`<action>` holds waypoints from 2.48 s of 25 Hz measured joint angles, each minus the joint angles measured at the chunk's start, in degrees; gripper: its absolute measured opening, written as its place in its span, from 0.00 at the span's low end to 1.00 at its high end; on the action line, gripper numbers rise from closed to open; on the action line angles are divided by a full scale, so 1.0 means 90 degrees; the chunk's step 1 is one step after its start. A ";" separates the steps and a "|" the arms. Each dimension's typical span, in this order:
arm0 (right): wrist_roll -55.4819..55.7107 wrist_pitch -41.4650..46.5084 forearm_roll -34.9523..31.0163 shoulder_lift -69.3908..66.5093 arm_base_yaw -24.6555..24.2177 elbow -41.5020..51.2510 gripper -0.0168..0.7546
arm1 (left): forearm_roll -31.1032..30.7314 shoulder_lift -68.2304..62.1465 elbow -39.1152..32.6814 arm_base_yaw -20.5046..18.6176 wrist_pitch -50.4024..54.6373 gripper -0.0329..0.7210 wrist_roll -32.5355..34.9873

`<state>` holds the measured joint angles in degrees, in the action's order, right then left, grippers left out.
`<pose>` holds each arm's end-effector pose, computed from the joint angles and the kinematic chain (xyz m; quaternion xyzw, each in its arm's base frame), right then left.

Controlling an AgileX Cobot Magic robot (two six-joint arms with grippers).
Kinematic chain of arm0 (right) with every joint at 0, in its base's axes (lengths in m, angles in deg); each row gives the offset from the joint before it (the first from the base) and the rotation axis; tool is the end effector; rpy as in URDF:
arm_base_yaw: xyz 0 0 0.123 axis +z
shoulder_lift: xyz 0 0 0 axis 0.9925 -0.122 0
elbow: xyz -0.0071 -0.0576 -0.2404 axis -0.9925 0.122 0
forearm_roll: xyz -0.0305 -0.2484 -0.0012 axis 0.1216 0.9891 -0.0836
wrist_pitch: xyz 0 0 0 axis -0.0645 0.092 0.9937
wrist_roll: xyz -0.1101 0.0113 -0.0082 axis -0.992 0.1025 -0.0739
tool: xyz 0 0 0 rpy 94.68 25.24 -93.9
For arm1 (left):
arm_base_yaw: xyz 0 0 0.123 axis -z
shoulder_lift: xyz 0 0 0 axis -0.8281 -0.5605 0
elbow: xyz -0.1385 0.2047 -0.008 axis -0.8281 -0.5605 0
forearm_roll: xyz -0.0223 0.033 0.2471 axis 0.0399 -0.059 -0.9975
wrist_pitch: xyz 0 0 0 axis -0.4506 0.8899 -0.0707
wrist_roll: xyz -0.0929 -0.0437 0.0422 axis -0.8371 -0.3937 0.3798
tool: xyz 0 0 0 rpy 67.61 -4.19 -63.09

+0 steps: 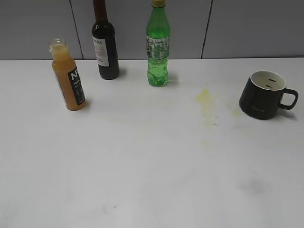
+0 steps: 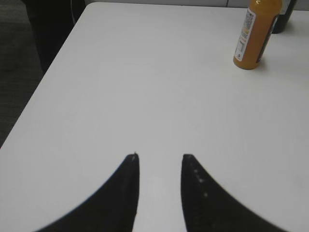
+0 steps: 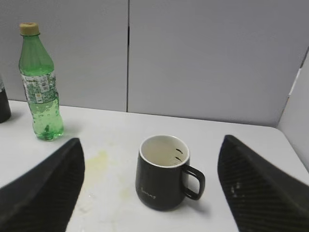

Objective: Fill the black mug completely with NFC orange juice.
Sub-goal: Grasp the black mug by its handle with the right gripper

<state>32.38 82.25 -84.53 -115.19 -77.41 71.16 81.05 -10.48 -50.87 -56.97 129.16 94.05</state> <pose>0.1659 0.0165 0.2433 -0.0298 0.7316 0.0404 0.6799 0.0499 0.0040 0.2592 0.0229 0.8626 0.0383 0.5039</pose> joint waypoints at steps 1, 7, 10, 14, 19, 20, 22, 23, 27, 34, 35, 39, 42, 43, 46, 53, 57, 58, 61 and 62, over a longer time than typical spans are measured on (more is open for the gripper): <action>0.0000 -0.0377 -0.0006 -0.0367 0.0000 0.0018 0.87 | 0.0000 0.0000 0.0000 0.0000 0.0000 0.36 0.0000; 0.0005 -0.3216 -0.0129 -0.2911 0.0000 0.0031 0.87 | 0.0000 0.0000 0.0000 0.0000 0.0000 0.36 0.0000; 0.0005 -0.4243 -0.0179 -0.3847 0.0000 0.0031 0.87 | 0.0000 0.0000 0.0000 0.0000 -0.0002 0.36 0.0000; -0.0016 -0.5223 -0.0474 -0.4971 -0.0006 0.0025 0.86 | 0.0000 0.0000 0.0000 0.0000 -0.0002 0.36 0.0000; -0.0244 -0.5826 -0.1150 -0.5845 -0.0006 0.0051 0.86 | 0.0000 0.0000 0.0000 0.0000 -0.0002 0.36 0.0000; -0.0244 -0.5920 -0.1207 -0.5994 -0.0006 0.0066 0.85 | 0.0000 0.0000 0.0000 0.0000 -0.0002 0.36 0.0000; -0.0244 -0.6245 -0.1254 -0.6232 -0.0006 0.0164 0.85 | 0.0000 0.0000 0.0000 0.0000 -0.0002 0.36 0.0000; -0.0244 -0.6427 -0.1269 -0.6345 -0.0006 0.0225 0.84 | 0.0000 0.0000 0.0000 0.0000 -0.0002 0.36 0.0000; -0.0244 -0.6849 -0.1288 -0.6757 -0.0126 0.0561 0.84 | 0.0000 0.0000 0.0000 0.0000 -0.0002 0.36 0.0000; -0.0175 -0.6884 -0.1320 -0.7599 -0.0730 0.0747 0.82 | 0.0000 0.0000 0.0000 0.0000 -0.0002 0.36 0.0000; -0.0169 -0.6884 -0.1320 -0.7724 -0.0816 0.0725 0.82 | 0.0000 0.0000 0.0000 0.0000 -0.0002 0.36 0.0000; -0.0157 -0.6894 -0.1320 -0.8117 -0.1064 0.0507 0.82 | 0.0000 0.0000 0.0000 0.0000 -0.0002 0.36 0.0000; -0.0149 -0.6902 -0.1320 -0.8341 -0.1099 0.0249 0.82 | 0.0000 0.0000 0.0000 0.0000 -0.0002 0.36 0.0000; -0.0149 -0.6902 -0.1320 -0.8432 -0.1116 0.0148 0.82 | 0.0000 0.0000 0.0000 0.0000 -0.0002 0.36 0.0000; -0.0144 -0.6911 -0.1275 -0.8765 -0.1221 -0.0126 0.82 | 0.0000 0.0000 0.0000 0.0000 -0.0002 0.36 0.0000; -0.0166 -0.6913 -0.1141 -0.9287 -0.1269 -0.0637 0.81 | 0.0000 0.0000 0.0000 0.0000 -0.0002 0.36 0.0000; -0.0190 -0.6913 -0.1066 -0.9379 -0.1326 -0.0893 0.81 | 0.0000 0.0000 0.0000 0.0000 -0.0002 0.36 0.0000; -0.0190 -0.6913 -0.1046 -0.9403 -0.1349 -0.0947 0.81 | 0.0000 0.0000 0.0000 0.0000 -0.0002 0.36 0.0000; -0.0204 -0.6926 -0.0979 -0.9515 -0.1426 -0.1109 0.81 | 0.0000 0.0000 0.0000 0.0000 -0.0002 0.36 0.0000; -0.0204 -0.6932 -0.0947 -0.9561 -0.1433 -0.1150 0.81 | 0.0000 0.0000 0.0000 0.0000 -0.0002 0.36 0.0000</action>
<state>30.54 19.87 -93.05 -201.25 -90.31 60.80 81.05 -10.48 -50.87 -56.97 129.14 94.05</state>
